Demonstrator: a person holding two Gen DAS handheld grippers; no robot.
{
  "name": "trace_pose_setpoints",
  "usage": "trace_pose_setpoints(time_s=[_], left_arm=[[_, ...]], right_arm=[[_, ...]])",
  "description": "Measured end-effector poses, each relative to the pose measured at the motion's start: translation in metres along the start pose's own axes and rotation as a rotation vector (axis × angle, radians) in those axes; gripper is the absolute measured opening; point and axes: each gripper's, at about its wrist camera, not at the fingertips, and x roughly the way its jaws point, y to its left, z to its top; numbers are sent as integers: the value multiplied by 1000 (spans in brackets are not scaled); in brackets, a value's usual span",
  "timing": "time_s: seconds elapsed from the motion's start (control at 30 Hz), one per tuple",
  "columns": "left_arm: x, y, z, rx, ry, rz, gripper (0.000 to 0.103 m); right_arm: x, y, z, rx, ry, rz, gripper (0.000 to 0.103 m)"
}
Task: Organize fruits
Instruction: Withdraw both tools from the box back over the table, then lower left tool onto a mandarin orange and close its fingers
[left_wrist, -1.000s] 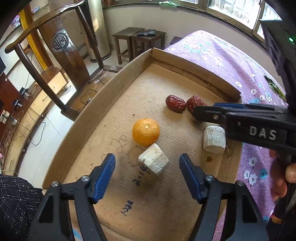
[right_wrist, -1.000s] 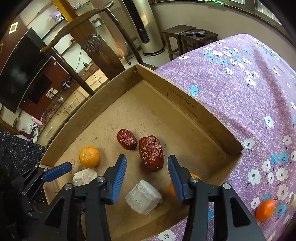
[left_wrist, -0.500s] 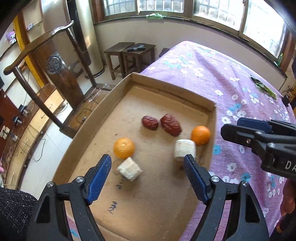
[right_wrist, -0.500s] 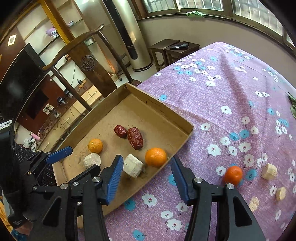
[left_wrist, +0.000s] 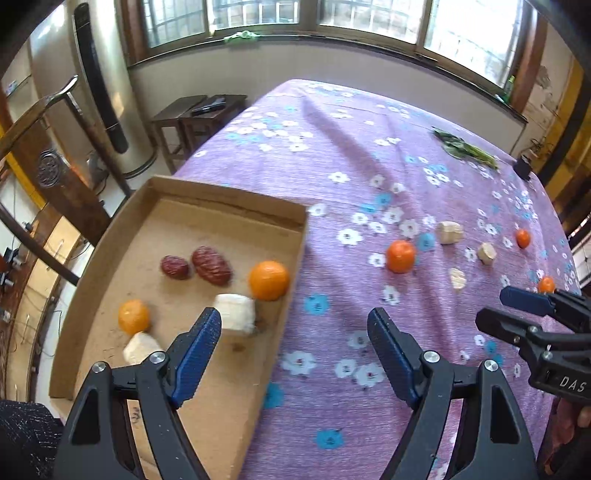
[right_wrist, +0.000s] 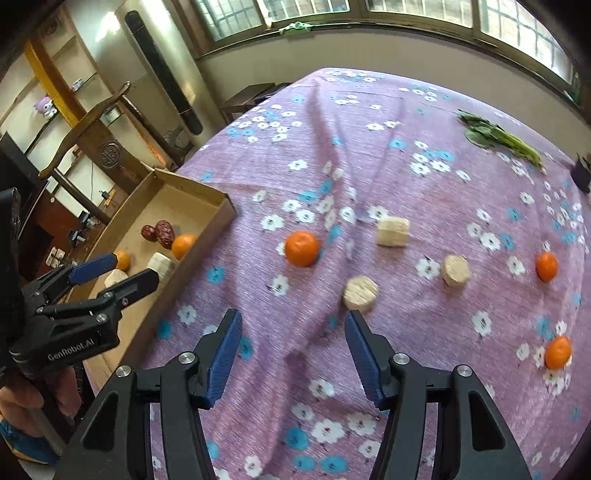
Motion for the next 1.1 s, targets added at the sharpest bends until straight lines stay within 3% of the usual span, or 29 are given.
trace_pose_setpoints(time_s=[0.4,0.8,1.1], left_arm=[[23,-65,11,120,22,-79,81],[55,-69,27,144,72,-133,81],[76,-72,39,180,89,-100,81]], right_arm=[[-22,-67,-36,133,1,-63,62],[-5,-67,-31,83,41,-46,62],[3,-64,-21,79,50,-28,62]])
